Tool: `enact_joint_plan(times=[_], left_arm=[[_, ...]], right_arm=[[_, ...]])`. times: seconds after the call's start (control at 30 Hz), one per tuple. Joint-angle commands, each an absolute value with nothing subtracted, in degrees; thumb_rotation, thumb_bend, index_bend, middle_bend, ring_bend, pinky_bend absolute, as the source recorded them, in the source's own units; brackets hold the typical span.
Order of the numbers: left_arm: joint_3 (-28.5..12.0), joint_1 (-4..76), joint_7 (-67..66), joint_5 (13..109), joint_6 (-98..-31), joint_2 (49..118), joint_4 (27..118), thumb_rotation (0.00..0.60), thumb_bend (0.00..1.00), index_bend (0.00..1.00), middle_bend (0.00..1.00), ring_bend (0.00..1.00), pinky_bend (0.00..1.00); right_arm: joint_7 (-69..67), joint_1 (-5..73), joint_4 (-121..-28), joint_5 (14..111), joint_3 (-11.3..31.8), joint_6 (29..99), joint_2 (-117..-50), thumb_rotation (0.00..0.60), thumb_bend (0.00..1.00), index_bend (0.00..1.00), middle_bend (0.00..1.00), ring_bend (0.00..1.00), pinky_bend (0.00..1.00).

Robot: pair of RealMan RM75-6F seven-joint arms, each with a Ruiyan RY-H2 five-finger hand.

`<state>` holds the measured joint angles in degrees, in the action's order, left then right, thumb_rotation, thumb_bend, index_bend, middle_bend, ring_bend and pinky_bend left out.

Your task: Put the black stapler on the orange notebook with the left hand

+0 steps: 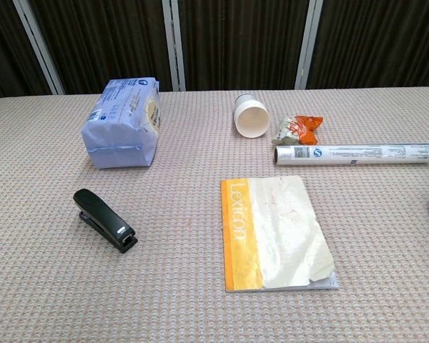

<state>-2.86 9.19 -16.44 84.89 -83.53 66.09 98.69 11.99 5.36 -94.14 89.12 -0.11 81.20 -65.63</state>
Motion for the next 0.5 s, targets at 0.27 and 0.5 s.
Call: enact_joint_plan(times=[0.27, 0.5], left_arm=[[-2.7, 10.1, -17.6, 84.9, -81.7, 66.4, 99.1, 0.6, 0.09, 0.0, 0.0, 0.0, 0.15], [-3.6, 13.2, -16.3, 87.5, -79.3, 67.3, 97.0, 0.6, 0.09, 0.0, 0.04, 0.0, 0.18]], right_arm=[[11.4, 5.3, -94.1, 89.1, -0.1, 81.3, -65.4, 0.6, 0.02, 0.0, 0.0, 0.0, 0.0], [10.8, 5.2, -94.4, 89.4, 0.0, 81.9, -65.2, 0.6, 0.02, 0.0, 0.0, 0.0, 0.0]])
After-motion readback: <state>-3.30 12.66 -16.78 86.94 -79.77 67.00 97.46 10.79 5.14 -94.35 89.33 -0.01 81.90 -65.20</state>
